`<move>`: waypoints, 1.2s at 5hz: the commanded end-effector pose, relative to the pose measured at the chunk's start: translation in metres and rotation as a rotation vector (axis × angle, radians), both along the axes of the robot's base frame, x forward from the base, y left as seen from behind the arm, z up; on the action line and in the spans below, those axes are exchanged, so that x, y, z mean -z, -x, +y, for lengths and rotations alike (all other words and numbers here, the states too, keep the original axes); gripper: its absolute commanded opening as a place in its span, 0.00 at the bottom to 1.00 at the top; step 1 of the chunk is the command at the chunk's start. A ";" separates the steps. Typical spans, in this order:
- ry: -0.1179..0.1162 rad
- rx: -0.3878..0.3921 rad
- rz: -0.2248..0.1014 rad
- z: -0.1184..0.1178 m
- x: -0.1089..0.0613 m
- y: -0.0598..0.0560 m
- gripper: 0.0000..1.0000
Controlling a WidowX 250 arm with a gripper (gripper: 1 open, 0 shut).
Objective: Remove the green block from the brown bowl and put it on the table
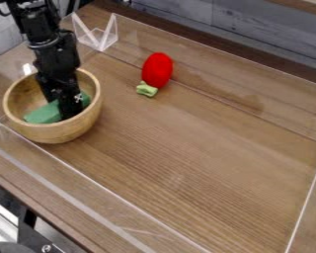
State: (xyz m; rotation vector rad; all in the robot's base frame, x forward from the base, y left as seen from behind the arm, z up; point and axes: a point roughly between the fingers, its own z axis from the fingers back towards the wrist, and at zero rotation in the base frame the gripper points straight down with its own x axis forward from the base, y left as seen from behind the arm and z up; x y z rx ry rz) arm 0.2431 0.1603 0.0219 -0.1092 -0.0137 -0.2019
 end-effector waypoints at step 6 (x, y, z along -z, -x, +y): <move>-0.022 0.202 0.027 0.000 -0.001 0.003 0.00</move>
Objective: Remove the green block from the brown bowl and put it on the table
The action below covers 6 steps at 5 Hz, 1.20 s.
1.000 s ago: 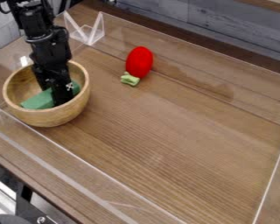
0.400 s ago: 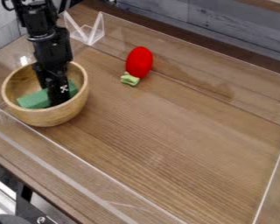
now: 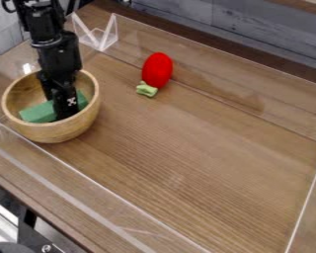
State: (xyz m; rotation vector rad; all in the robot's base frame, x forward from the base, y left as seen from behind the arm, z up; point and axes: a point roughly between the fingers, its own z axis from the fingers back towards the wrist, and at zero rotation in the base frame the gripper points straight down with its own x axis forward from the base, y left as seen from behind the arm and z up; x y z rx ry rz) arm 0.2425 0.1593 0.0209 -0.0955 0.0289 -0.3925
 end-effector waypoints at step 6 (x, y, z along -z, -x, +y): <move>0.000 -0.075 0.019 0.027 -0.010 0.002 0.00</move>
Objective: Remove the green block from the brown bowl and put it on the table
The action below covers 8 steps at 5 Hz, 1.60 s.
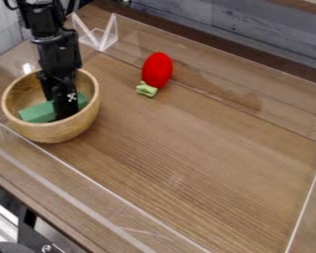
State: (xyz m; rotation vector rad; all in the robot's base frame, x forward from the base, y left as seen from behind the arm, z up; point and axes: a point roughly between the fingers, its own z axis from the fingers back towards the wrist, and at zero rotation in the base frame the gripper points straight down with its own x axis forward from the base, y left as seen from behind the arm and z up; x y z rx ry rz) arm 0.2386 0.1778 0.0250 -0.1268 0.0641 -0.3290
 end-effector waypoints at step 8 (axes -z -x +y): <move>-0.030 -0.322 -0.172 -0.055 -0.099 -0.005 0.00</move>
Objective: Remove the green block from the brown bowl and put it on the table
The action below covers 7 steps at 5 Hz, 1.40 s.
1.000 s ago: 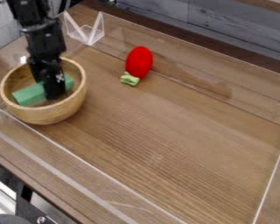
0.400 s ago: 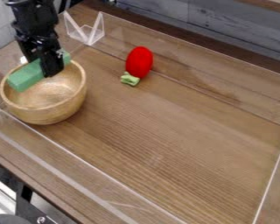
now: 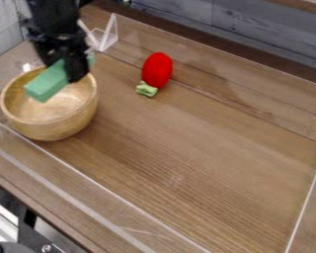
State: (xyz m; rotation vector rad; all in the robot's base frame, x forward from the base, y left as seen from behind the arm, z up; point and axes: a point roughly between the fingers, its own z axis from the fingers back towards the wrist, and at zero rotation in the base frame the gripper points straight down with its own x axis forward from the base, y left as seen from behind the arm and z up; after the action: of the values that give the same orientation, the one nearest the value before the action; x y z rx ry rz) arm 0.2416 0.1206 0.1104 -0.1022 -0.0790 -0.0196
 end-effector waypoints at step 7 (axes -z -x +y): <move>-0.039 0.167 -0.019 -0.116 0.021 -0.015 0.00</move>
State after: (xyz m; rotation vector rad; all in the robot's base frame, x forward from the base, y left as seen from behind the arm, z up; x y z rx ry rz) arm 0.2527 0.0044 0.0815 -0.0791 -0.0559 -0.1831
